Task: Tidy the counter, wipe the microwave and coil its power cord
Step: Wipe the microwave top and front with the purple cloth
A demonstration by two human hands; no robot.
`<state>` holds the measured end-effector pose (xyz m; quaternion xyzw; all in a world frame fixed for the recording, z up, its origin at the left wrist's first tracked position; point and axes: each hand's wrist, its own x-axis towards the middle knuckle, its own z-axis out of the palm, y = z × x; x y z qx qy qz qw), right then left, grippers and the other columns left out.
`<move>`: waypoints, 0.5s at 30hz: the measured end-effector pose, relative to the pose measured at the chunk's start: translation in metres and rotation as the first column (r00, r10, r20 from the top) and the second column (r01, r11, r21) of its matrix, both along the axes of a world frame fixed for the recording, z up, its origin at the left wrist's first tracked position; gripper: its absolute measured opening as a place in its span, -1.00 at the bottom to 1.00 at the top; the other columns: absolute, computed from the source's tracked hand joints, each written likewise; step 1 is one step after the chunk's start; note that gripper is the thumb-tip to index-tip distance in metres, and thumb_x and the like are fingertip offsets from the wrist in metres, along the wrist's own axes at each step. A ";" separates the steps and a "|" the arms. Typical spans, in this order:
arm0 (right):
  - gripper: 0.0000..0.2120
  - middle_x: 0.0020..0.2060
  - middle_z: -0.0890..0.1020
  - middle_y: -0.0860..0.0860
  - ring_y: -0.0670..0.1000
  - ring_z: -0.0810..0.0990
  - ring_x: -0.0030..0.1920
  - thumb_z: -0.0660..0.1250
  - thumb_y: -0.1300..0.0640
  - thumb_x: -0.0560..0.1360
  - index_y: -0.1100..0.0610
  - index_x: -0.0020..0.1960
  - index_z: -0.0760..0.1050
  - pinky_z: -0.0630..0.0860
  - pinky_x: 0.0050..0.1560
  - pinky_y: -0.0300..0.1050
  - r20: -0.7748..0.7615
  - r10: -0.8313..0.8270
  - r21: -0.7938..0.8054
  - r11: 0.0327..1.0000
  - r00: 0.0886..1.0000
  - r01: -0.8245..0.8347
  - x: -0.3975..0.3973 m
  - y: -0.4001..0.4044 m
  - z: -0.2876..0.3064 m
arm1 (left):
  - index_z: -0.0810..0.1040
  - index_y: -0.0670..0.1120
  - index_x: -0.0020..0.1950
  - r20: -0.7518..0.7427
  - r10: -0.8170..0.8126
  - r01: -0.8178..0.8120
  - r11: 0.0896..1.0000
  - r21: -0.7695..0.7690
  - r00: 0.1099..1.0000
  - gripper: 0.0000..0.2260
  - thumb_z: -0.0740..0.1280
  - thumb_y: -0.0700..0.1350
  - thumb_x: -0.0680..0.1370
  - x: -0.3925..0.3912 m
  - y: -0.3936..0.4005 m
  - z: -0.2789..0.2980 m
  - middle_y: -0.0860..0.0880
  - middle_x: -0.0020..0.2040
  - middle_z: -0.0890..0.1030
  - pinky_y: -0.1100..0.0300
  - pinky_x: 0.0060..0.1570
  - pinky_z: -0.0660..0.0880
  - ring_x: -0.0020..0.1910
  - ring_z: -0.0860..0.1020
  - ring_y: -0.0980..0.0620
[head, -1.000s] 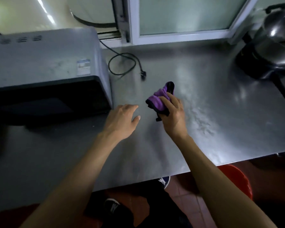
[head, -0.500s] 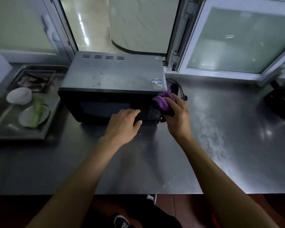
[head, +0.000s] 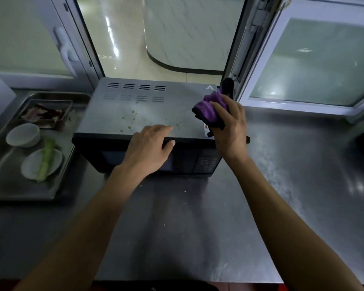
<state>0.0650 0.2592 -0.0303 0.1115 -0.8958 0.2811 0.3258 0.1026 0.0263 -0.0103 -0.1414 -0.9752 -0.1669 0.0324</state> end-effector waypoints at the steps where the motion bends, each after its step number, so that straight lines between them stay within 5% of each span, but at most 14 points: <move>1: -0.55 0.35 0.50 0.16 0.26 0.42 0.33 0.49 0.28 0.42 0.18 0.29 0.57 0.44 0.27 0.27 0.033 0.002 0.026 1.000 0.999 -0.003 -0.006 0.002 -0.003 | 0.42 -0.06 0.46 0.001 0.003 -0.003 1.000 -0.001 1.000 -0.59 0.25 0.05 0.64 -0.004 -0.002 0.000 -0.05 0.37 0.53 -0.16 0.26 0.44 0.35 0.46 -0.14; 4: -0.57 0.30 0.54 0.20 0.30 0.45 0.28 0.47 0.30 0.37 0.22 0.24 0.61 0.43 0.26 0.30 0.141 0.040 0.138 0.989 0.989 -0.059 -0.009 0.004 -0.017 | 0.45 -0.07 0.43 -0.008 0.000 0.000 1.000 0.005 1.000 -0.61 0.26 0.02 0.63 -0.014 -0.005 -0.003 -0.06 0.33 0.56 -0.18 0.22 0.46 0.31 0.48 -0.16; 9: -0.45 0.38 0.50 0.06 0.18 0.33 0.42 0.23 -0.19 0.40 0.03 0.29 0.59 0.27 0.42 0.21 0.381 0.051 0.155 0.981 0.923 -0.119 0.007 -0.011 -0.008 | 0.44 -0.05 0.43 -0.008 -0.031 0.031 1.000 0.004 0.999 -0.61 0.26 0.04 0.63 -0.032 -0.008 -0.006 -0.04 0.34 0.55 -0.15 0.19 0.47 0.31 0.48 -0.14; 12: -0.47 0.35 0.48 0.02 0.10 0.37 0.37 0.24 -0.32 0.50 -0.02 0.31 0.56 0.34 0.39 0.11 0.358 -0.042 0.062 0.998 0.933 0.021 0.004 -0.022 -0.002 | 0.45 -0.07 0.44 -0.011 -0.067 0.067 0.998 0.017 0.998 -0.60 0.27 0.03 0.63 -0.039 -0.014 -0.008 -0.06 0.36 0.54 -0.16 0.21 0.46 0.33 0.47 -0.15; 15: -0.42 0.48 0.29 0.12 0.20 0.25 0.46 0.33 -0.17 0.54 0.03 0.48 0.35 0.32 0.44 0.20 0.347 -0.230 0.054 0.973 0.909 0.225 -0.005 -0.033 -0.002 | 0.46 -0.09 0.43 -0.014 -0.099 0.100 0.995 0.031 0.995 -0.61 0.28 0.01 0.63 -0.044 -0.023 -0.009 -0.07 0.33 0.56 -0.17 0.21 0.45 0.32 0.47 -0.17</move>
